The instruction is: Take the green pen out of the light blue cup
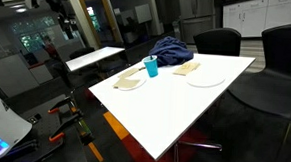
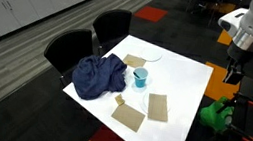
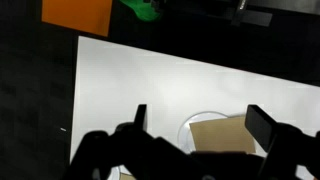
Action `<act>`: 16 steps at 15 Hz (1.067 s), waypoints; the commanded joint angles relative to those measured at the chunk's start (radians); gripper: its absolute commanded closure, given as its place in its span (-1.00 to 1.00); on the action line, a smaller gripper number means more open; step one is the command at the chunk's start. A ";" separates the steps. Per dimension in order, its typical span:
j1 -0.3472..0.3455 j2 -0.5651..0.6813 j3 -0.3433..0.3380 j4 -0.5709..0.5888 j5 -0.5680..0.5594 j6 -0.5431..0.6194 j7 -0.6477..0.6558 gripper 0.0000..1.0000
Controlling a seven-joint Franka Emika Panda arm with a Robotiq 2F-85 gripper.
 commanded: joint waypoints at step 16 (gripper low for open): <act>0.041 0.104 -0.044 0.053 -0.016 0.058 -0.017 -1.00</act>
